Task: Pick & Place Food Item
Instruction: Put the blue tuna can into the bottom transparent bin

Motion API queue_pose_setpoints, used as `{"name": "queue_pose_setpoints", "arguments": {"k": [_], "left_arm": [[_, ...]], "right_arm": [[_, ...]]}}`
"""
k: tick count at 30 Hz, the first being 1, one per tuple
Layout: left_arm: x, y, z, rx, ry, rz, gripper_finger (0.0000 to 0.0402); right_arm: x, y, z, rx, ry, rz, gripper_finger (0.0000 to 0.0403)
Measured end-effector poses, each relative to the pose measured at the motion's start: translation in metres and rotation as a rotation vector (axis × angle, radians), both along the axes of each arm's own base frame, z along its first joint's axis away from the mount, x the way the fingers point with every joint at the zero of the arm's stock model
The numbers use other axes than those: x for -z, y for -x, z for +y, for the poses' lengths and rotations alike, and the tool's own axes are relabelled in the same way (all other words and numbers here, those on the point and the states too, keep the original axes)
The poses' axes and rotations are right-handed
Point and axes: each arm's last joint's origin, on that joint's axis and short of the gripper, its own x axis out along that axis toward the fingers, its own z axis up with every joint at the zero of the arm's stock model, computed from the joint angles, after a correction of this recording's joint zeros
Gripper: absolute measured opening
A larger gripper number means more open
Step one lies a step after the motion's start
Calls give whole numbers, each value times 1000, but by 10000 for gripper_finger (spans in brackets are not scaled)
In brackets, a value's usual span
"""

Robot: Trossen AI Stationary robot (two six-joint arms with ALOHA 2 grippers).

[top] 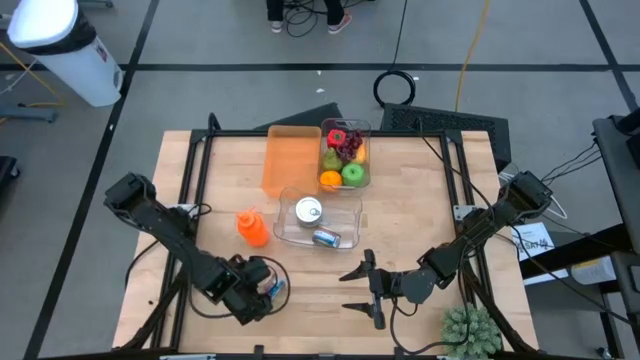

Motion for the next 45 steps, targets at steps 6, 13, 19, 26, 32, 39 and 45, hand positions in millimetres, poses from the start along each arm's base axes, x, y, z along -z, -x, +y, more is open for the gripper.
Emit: {"name": "queue_pose_setpoints", "arguments": {"k": [6, 13, 19, 26, 32, 39, 45], "left_arm": [[12, -6, 0, -6, -5, 43, 363], [14, -9, 1, 28, -43, 27, 363], [14, -11, 4, 17, -53, 21, 363], [14, -20, 16, -155, -58, -26, 363], [13, -25, 23, -143, -84, -34, 363], [13, -33, 35, -35, -149, -19, 363], [14, -36, 41, -33, -155, -8, 363]], "right_arm": [[0, 0, 0, 0, 0, 0, 281], [0, 0, 0, 0, 0, 0, 281], [0, 0, 0, 0, 0, 0, 281], [0, 0, 0, 0, 0, 0, 281], [0, 0, 0, 0, 0, 0, 281], [0, 0, 0, 0, 0, 0, 281], [0, 0, 0, 0, 0, 0, 281]]}}
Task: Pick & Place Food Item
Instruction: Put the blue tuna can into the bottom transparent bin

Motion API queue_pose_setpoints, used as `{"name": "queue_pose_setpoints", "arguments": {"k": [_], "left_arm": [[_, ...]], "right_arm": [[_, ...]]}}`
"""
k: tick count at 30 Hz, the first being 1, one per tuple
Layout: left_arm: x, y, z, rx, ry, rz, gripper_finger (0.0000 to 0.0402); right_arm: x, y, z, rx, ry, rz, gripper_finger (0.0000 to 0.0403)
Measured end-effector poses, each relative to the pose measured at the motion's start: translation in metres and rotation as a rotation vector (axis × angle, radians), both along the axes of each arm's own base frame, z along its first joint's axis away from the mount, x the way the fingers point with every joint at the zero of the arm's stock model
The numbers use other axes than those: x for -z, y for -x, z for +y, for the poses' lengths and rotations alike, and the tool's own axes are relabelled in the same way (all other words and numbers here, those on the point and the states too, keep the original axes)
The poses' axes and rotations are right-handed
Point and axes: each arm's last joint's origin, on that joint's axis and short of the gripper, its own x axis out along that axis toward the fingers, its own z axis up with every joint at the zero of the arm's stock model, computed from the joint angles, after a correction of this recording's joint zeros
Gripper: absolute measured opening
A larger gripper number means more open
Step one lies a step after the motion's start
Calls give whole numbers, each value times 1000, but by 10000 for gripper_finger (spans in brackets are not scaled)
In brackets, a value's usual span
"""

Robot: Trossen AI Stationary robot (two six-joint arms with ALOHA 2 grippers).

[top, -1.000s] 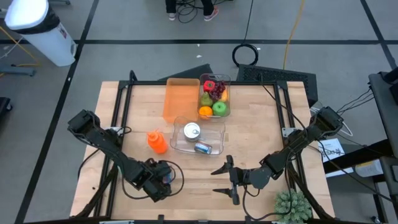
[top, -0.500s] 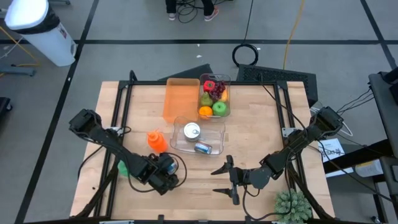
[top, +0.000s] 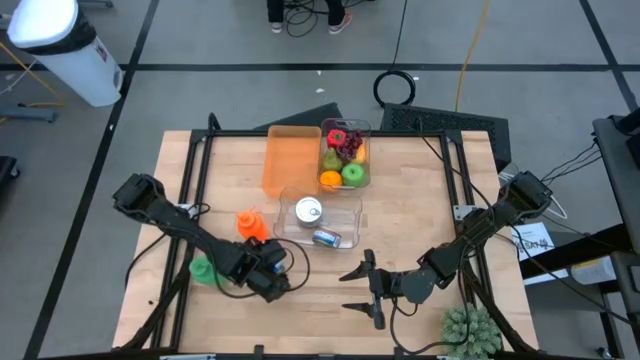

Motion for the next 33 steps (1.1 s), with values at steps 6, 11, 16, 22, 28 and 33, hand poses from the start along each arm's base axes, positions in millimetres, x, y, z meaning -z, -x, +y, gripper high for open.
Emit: {"name": "queue_pose_setpoints", "arguments": {"k": [6, 11, 16, 22, 28, 33], "left_arm": [[0, 1, -2, 9, 41, 23, 358], [1, 4, -2, -3, 64, 57, 310], [2, 7, -5, 13, 59, 64, 229], [1, 6, -5, 148, -39, 57, 198], [-14, 1, 0, 241, -57, 29, 198], [-50, -8, -4, 357, -127, -24, 198]], "right_arm": [[0, 0, 0, 0, 0, 0, 281], [0, 0, 0, 0, 0, 1, 281], [0, 0, 0, 0, 1, 1, 281], [0, 0, 0, 0, 0, 1, 281], [0, 0, 0, 0, 1, 1, 281], [1, -2, -3, 9, 5, 7, 281]]}}
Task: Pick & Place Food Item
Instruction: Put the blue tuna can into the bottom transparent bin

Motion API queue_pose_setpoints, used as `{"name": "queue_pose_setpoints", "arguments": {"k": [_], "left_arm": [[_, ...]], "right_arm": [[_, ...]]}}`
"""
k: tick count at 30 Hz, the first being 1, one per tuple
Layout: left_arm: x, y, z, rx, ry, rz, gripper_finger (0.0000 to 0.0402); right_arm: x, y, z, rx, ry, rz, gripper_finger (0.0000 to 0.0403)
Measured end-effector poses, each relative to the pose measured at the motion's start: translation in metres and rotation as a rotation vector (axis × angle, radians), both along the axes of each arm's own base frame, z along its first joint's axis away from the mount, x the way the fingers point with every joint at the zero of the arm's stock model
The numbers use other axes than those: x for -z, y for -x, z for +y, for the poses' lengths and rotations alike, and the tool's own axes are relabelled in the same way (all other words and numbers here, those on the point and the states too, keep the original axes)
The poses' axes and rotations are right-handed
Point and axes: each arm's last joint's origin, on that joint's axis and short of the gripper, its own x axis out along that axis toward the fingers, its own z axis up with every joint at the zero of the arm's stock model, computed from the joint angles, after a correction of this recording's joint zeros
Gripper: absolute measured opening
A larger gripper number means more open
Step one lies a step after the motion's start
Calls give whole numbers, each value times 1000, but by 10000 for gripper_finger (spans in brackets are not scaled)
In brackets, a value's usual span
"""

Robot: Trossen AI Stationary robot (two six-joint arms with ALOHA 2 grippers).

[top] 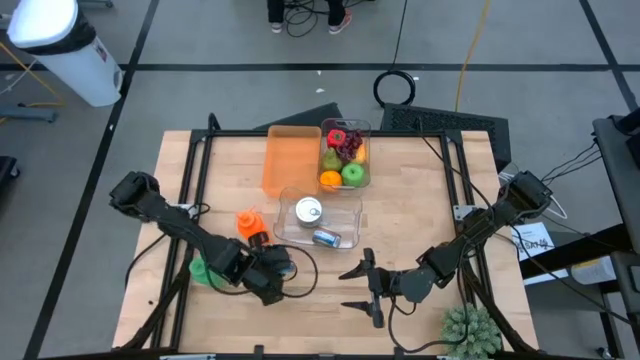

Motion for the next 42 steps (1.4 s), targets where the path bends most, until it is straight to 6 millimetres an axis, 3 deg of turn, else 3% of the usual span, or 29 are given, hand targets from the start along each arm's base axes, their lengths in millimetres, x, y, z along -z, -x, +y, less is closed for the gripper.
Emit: {"name": "queue_pose_setpoints", "arguments": {"k": [5, 11, 18, 24, 34, 42], "left_arm": [[-39, -24, 13, 63, -177, -171, 198], [-50, -58, 58, 67, -266, -289, 198], [-34, -93, 119, 102, -109, -332, 198], [-5, -115, 151, 81, -13, -306, 198], [51, -137, 174, 42, 64, -211, 201], [65, -141, 177, 18, 66, -192, 274]], "right_arm": [[0, -2, -3, 12, -10, 2, 281], [-1, -2, -2, 6, -10, -12, 281], [-10, 3, 3, -31, 45, -75, 281], [-12, 4, 3, -34, 46, -77, 281], [-12, 4, 3, -34, 46, -78, 281], [-12, 4, 3, -34, 45, -78, 281]]}}
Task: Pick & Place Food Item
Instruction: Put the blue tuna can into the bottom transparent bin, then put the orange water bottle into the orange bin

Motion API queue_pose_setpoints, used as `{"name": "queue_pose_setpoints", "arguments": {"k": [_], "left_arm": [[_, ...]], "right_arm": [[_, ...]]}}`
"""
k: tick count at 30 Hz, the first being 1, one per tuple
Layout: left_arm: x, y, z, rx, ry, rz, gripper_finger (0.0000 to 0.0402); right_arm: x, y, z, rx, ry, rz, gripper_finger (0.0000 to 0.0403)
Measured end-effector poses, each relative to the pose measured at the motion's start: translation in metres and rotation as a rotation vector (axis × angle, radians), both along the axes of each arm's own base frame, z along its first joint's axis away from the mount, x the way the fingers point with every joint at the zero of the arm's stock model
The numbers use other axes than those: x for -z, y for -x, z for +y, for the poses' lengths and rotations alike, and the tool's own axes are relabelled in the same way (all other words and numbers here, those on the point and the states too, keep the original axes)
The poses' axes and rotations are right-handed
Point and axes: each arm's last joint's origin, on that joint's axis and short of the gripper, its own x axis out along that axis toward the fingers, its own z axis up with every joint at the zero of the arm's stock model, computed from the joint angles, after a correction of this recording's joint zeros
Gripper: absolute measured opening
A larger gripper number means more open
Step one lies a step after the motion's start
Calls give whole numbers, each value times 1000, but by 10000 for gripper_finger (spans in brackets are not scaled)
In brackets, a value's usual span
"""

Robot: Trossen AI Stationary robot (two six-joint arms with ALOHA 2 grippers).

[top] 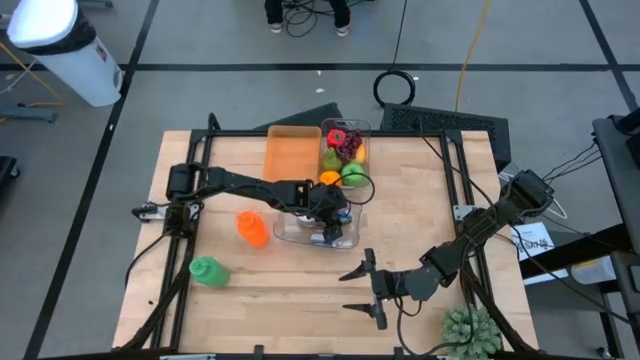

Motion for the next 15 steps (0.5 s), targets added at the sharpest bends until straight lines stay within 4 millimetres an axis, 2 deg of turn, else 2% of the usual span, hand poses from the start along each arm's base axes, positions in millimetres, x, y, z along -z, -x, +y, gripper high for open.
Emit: {"name": "queue_pose_setpoints", "arguments": {"k": [5, 9, 12, 15], "left_arm": [[-16, 3, -1, 32, -19, -41, 306], [-45, 14, -1, 78, -53, -83, 322], [-75, 33, -4, 93, -63, -87, 330], [-103, 60, -11, 117, -66, -53, 331]], "right_arm": [[0, 0, 0, 0, -4, 2, 281], [0, 0, 0, 0, -6, 2, 281], [0, 0, 0, -2, -8, 6, 281], [1, 0, 0, 0, -24, 15, 281]]}}
